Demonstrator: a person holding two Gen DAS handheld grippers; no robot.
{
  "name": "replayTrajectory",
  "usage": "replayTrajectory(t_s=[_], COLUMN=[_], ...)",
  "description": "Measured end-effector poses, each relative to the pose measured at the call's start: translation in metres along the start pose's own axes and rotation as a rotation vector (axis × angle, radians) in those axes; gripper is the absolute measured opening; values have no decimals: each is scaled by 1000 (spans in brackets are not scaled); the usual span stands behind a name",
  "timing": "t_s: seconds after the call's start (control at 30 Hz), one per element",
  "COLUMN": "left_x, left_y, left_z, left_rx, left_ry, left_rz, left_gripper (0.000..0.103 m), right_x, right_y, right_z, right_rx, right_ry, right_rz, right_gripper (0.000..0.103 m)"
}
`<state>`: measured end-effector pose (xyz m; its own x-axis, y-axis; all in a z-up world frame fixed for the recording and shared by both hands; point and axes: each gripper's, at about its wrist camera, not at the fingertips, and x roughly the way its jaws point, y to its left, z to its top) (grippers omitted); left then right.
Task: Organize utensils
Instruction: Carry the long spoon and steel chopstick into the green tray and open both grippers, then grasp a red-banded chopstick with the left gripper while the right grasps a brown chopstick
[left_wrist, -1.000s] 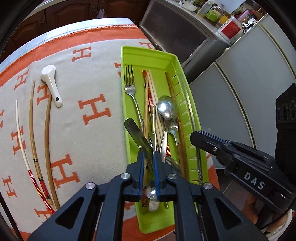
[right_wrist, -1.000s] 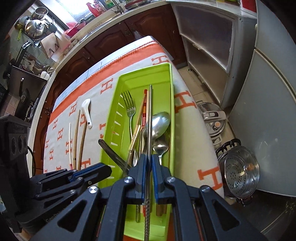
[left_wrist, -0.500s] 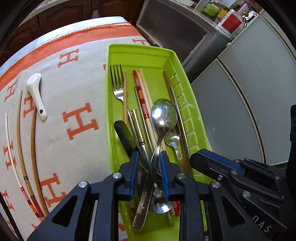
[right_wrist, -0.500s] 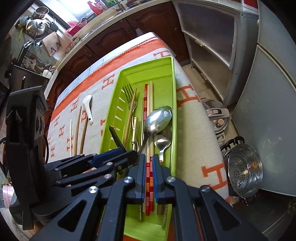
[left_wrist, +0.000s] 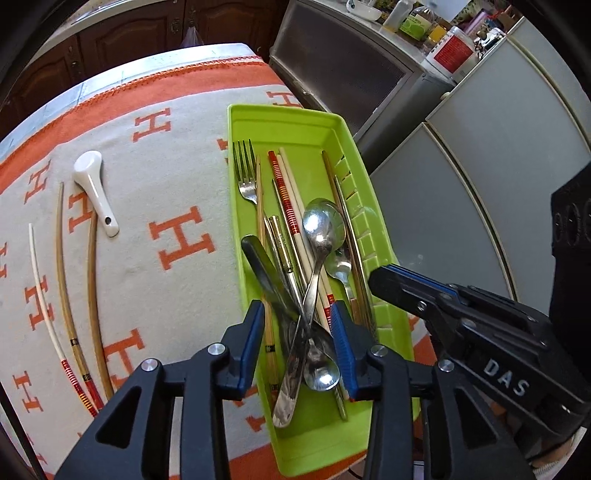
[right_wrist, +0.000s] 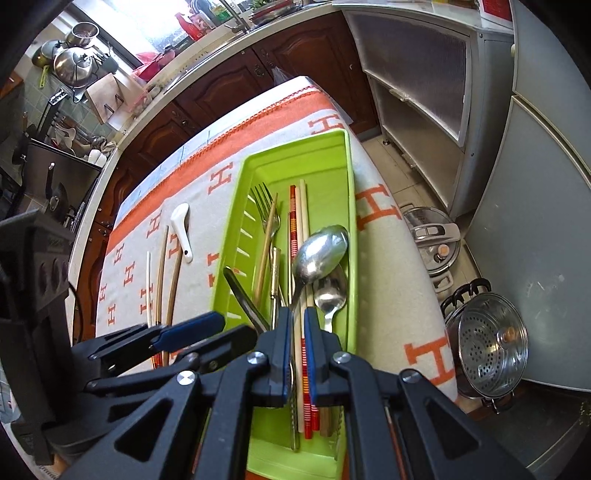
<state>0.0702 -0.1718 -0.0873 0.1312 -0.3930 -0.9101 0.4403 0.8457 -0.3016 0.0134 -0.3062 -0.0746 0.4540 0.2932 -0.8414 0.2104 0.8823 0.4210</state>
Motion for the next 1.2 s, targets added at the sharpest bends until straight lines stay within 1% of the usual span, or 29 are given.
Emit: replayTrajectory(t_s=[0.07, 0.13, 0.17, 0.3, 0.4, 0.53, 0.67, 0.8, 0.97, 1.07, 1.2], left_x=[-10, -19, -26, -49, -67, -85, -95, -96, -79, -67, -46], left_y=[2, 5, 9, 27, 49, 78, 108, 135, 161, 172, 184], left_z=[-4, -7, -9, -17, -24, -31, -36, -41, -47, -53, -57], left_rx=[8, 11, 8, -11, -61, -137, -206, -268, -303, -326, -354], left_ry=[-14, -33, -45, -94, -129, -151, -175, -192, -174, -157, -126], left_rz=[27, 46, 51, 100, 133, 160, 223, 260, 299, 305, 303], left_gripper=[39, 46, 47, 47, 47, 47, 47, 47, 47, 47, 47], right_x=[-1, -2, -2, -2, 0, 7, 18, 31, 50, 62, 78], right_y=[8, 11, 15, 33, 50, 75, 104, 133, 161, 171, 175], right_z=[2, 2, 3, 6, 9, 13, 16, 17, 18, 16, 13], right_rx=[-20, -27, -34, -81, -124, -174, -240, -297, -336, -335, -314], right_ry=[-12, -12, -12, -14, -10, -3, 18, 37, 50, 54, 70], right_rz=[4, 8, 16, 45, 62, 98, 121, 143, 165, 169, 165], right_gripper=[7, 7, 7, 7, 7, 7, 7, 7, 7, 7, 7])
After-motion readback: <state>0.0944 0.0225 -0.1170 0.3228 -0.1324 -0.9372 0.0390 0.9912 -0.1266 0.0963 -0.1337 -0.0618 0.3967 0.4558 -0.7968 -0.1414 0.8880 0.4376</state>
